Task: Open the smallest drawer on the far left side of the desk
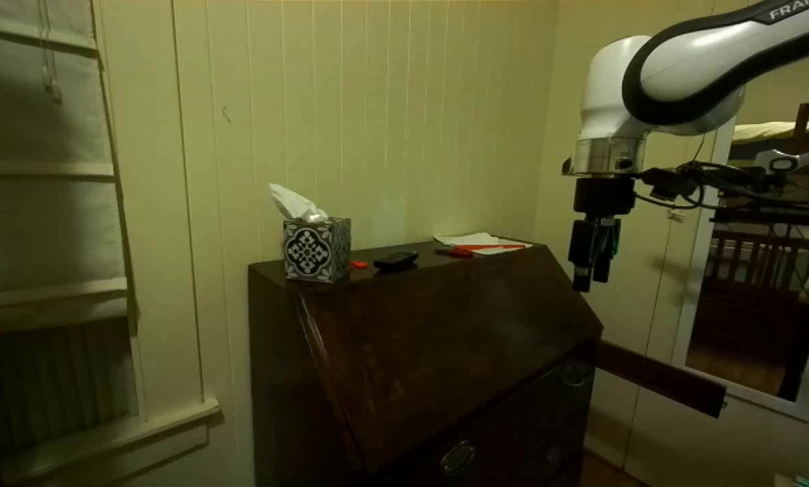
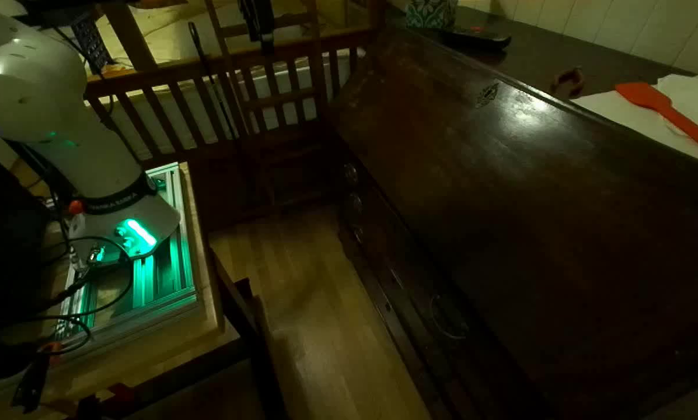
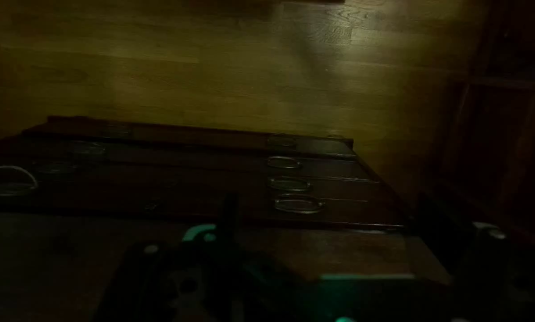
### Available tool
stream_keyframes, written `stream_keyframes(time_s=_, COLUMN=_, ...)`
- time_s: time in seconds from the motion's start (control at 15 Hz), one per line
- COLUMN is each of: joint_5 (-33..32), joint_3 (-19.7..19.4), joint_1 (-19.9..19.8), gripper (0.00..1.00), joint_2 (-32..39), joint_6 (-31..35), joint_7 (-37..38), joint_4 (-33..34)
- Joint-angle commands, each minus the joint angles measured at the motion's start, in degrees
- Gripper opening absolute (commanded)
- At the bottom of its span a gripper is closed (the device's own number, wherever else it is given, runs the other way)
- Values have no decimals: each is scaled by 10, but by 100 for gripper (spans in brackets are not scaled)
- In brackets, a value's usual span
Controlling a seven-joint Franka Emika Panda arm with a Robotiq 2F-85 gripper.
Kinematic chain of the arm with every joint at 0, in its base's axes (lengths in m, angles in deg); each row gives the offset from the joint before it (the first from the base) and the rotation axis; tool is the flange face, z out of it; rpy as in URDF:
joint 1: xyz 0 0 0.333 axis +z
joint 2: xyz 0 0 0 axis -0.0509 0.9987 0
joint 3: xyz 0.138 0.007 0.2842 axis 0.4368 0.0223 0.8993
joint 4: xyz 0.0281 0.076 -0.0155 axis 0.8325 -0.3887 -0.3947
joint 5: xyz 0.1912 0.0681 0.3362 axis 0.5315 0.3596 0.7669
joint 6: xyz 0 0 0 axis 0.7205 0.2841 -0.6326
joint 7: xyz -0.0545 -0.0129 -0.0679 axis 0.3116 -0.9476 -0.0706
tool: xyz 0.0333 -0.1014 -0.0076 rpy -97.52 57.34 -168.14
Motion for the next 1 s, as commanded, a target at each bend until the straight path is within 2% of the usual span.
stream_keyframes(time_s=0.0, joint_5=-3, joint_3=-5, joint_1=6, gripper=100, joint_2=0, joint_6=-1, joint_7=3, joint_4=1)
stream_keyframes(time_s=0.93, joint_5=-3, joint_3=-5, joint_1=4, gripper=100, joint_2=9, joint_6=4, joint_7=5, joint_4=5)
